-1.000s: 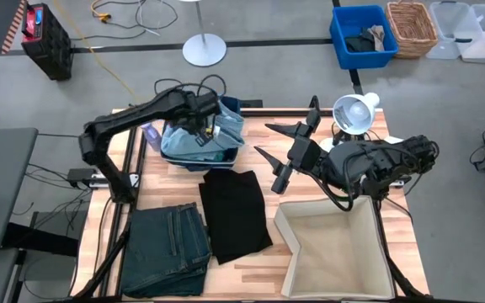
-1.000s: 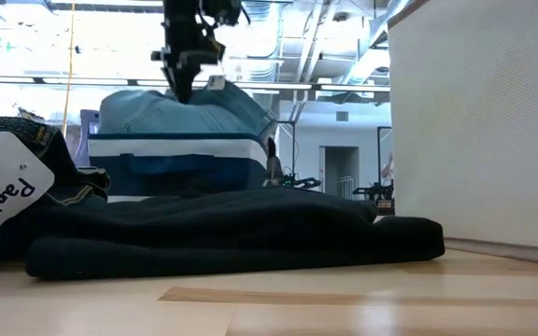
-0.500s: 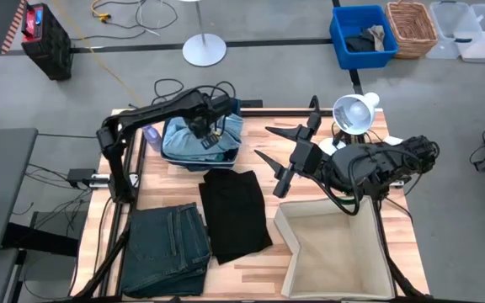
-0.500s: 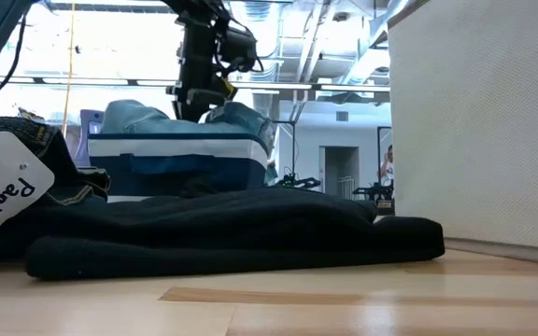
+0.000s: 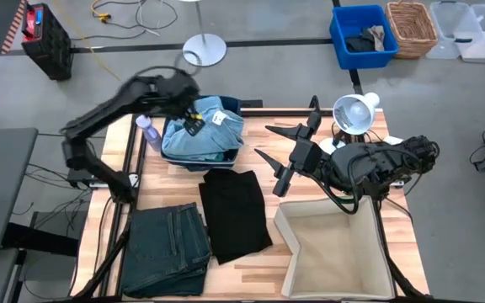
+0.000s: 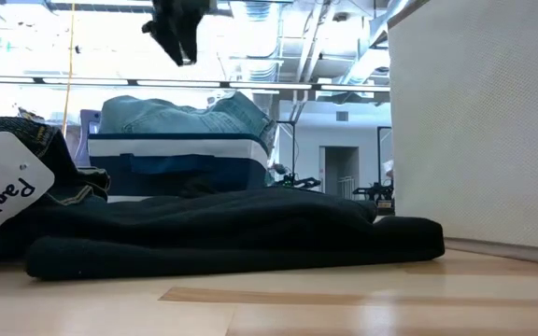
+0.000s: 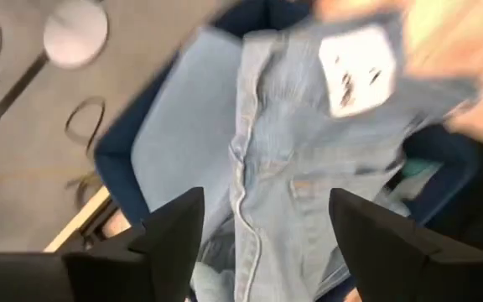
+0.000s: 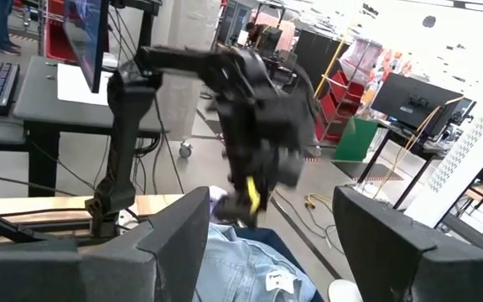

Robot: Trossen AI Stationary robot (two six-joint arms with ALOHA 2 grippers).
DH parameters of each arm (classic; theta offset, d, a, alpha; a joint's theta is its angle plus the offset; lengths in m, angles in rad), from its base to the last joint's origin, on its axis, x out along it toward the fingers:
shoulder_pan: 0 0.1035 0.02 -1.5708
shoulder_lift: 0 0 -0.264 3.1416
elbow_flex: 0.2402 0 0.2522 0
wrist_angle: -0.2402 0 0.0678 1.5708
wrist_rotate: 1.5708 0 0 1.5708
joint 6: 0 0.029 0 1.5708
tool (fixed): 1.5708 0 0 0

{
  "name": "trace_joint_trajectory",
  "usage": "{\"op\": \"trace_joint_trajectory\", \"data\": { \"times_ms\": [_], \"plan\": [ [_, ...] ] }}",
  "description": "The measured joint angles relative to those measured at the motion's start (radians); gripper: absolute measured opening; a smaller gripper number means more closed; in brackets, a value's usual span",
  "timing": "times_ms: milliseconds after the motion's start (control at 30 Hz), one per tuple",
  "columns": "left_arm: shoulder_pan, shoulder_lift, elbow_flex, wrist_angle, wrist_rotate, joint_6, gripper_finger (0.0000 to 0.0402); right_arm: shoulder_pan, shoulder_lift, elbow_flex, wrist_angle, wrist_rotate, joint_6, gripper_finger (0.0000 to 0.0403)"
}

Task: Sort clothes
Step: Put the gray pants into the blue bin

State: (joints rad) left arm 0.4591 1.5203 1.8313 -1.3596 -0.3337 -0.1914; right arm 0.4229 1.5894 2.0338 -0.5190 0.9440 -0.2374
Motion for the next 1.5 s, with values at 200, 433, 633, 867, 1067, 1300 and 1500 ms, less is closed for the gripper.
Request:
{"op": "trace_joint_trajectory", "data": {
  "times_ms": [200, 433, 633, 867, 1067, 1300, 1500],
  "plan": [
    [-0.011, -0.091, -0.002, 0.085, 0.182, -0.002, 0.0238, -0.007, 0.0, 0.0, 0.0, 0.0, 0.0, 0.027],
    [-0.077, -0.018, -0.139, 0.136, 0.208, -0.006, 0.0165, -0.027, 0.0, 0.0, 0.004, 0.0, -0.011, 0.027],
    [-0.087, 0.038, -0.257, 0.272, 0.235, -0.02, 0.0106, -0.025, 0.0, 0.0, 0.004, 0.0, -0.011, 0.027],
    [-0.011, 0.106, -0.34, 0.298, 0.225, -0.039, 0.0054, -0.02, 0.0, 0.0, 0.006, 0.0, -0.005, 0.027],
    [0.082, 0.103, -0.436, 0.372, 0.229, -0.079, 0.0035, -0.008, 0.0, 0.0, 0.008, 0.0, 0.001, 0.027],
    [0.131, 0.1, -0.525, 0.434, 0.262, -0.075, 0.0062, -0.004, 0.0, 0.0, 0.008, 0.0, 0.002, 0.027],
    [0.137, 0.099, -0.594, 0.472, 0.334, -0.071, 0.0135, -0.005, 0.0, 0.0, 0.008, 0.0, 0.001, 0.027]
  ]
}}
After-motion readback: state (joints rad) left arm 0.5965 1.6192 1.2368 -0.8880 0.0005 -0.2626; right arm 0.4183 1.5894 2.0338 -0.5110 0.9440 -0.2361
